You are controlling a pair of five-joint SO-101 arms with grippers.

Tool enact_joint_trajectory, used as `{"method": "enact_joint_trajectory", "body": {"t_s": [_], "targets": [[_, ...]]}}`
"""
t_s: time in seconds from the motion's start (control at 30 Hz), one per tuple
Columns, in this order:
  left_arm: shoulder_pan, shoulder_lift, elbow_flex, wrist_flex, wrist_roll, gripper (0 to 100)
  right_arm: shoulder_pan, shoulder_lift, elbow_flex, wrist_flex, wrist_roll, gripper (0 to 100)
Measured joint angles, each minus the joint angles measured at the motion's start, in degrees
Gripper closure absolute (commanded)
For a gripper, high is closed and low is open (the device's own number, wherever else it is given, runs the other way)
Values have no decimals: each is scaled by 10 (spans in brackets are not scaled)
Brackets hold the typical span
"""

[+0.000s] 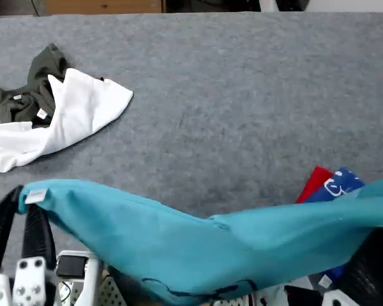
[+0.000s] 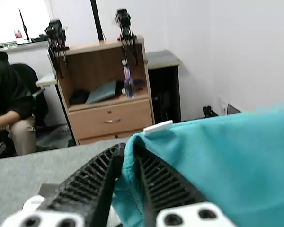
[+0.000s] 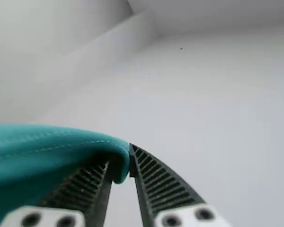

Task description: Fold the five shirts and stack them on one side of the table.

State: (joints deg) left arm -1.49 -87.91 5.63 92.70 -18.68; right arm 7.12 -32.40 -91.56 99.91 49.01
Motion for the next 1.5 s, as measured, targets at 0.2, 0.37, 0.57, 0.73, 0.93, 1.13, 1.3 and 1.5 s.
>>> {"method": "enact_joint_trajectory", "body": {"t_s": [0.2,0.37,0.57,0.73,0.93,1.13,1.3,1.5], "targets": [[1,4,26,17,0,981,-1,0,98,9,4,994],[1,46,76,-28,0,981,-21,0,224,9,17,994],[-1,144,208,-224,18,981,-66,4,456,-53,50,994],[-26,258,332,-489,49,981,-69,8,695,-253,50,994],[-29,389,367,-714,53,981,-76,13,969,-559,50,994],[-31,536,362,-846,55,981,-77,81,1094,-808,50,994],[-31,622,337,-891,55,981,-77,158,1097,-920,50,994],[-36,687,292,-895,55,981,-78,251,1056,-985,45,994]]}}
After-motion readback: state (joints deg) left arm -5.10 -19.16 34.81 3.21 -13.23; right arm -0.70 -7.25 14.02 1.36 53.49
